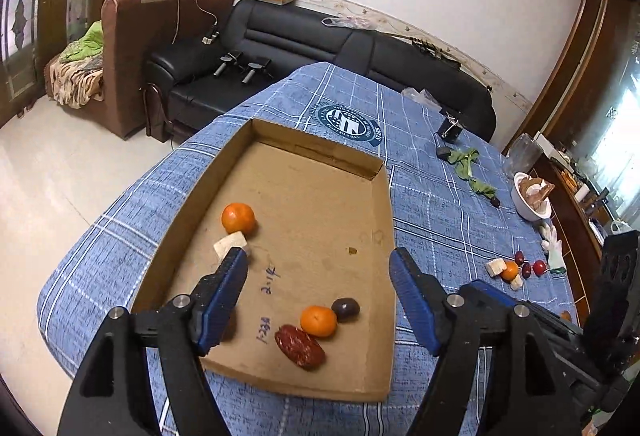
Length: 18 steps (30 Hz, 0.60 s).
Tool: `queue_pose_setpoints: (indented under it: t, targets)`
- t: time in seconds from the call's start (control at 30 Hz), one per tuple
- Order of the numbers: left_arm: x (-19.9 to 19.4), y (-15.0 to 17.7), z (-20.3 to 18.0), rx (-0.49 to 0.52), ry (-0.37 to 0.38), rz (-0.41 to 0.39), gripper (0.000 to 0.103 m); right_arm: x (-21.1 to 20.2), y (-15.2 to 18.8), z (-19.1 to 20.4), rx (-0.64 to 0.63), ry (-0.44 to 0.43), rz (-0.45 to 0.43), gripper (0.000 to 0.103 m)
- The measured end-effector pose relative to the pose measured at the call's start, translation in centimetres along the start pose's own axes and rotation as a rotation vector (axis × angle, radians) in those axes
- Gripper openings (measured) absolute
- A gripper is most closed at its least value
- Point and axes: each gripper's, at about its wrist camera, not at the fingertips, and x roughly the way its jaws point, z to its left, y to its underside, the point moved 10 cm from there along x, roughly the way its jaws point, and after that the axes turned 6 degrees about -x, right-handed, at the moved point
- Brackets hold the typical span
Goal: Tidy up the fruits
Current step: 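Carry the orange and dark plum into the tray and open both tools, then grasp a white cube with the left tool while the right tool grasps a round white cake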
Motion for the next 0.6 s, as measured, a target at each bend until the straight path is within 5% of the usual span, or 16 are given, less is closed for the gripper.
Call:
queue_pose_setpoints:
  t: [0.2,0.4,0.6]
  targets:
    - [0.0,1.3,-1.5,0.0,0.034,0.007,0.078,-2.9,3.7,-6.3,0.071,0.088,0.03,0.029]
    - [1.2,3.7,-7.6,0.135,0.101,0.042,0.08,-8.6,6.2,-17.0,0.169,0.307,0.039,0.029]
    - [3.7,7.0,-12.6,0.237,0.153,0.125,0.08,-13.6,6.1,-23.3,0.265,0.403,-0.034,0.029]
